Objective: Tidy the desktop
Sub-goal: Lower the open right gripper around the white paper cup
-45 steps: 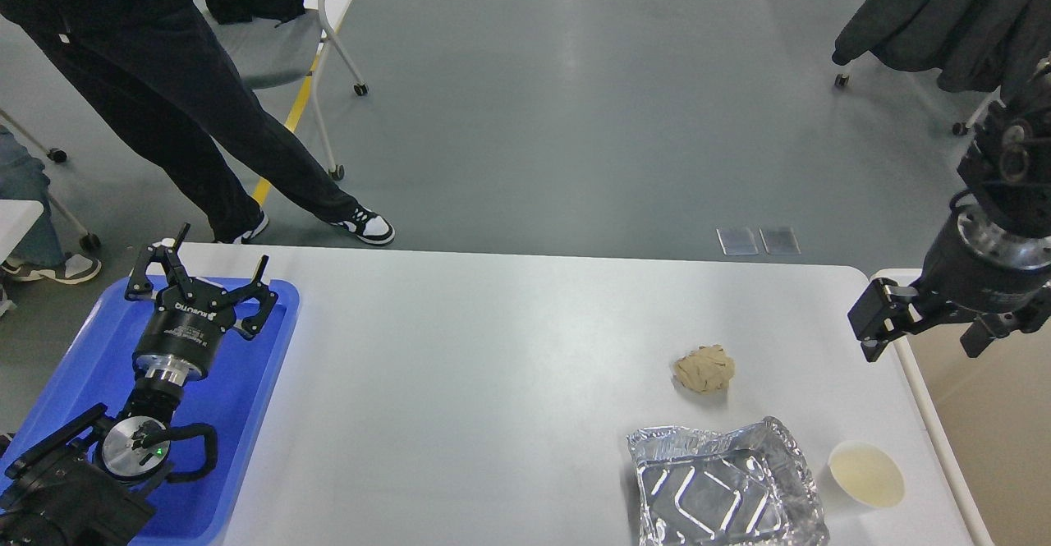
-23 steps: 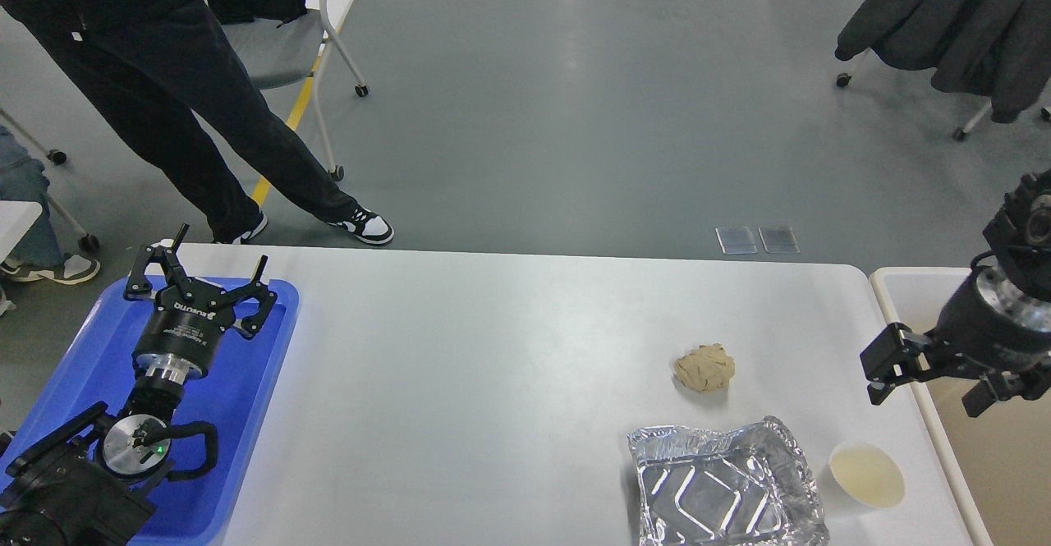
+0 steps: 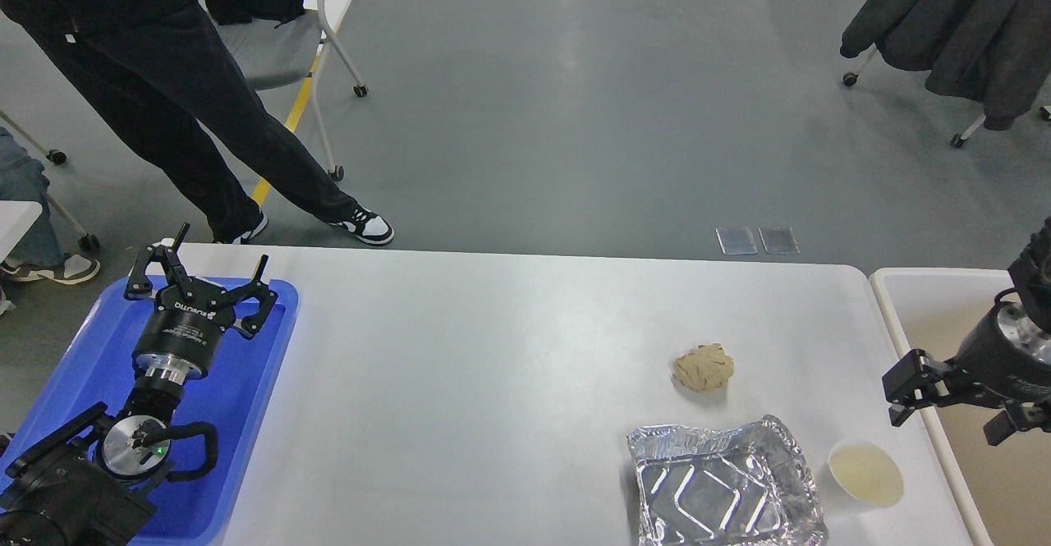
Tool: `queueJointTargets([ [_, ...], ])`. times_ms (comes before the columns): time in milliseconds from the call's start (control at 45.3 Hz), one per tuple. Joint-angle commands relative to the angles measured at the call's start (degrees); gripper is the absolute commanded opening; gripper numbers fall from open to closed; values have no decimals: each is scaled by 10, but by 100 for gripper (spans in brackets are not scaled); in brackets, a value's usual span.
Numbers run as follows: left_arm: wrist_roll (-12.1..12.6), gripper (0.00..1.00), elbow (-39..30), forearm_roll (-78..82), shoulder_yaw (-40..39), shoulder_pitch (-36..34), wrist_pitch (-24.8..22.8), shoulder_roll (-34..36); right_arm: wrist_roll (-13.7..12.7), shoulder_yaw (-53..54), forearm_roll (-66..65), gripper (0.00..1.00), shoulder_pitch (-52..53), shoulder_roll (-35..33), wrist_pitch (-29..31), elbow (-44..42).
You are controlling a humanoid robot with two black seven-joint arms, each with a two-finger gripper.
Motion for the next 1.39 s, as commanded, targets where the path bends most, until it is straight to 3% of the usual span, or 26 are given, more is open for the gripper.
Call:
queueJointTargets([
  [0, 0, 99, 0, 0, 0, 0, 0, 0, 0, 37, -34, 94, -56, 0, -29, -4],
  [375, 0, 99, 0, 0, 0, 0, 0, 0, 1, 77, -32, 94, -101, 3, -101, -4],
  [464, 0, 99, 0, 0, 0, 0, 0, 0, 0, 93, -30, 99, -117, 1, -109, -6],
  [1369, 0, 99, 0, 0, 0, 0, 0, 0, 0, 95, -28, 100, -140, -12, -118, -8],
])
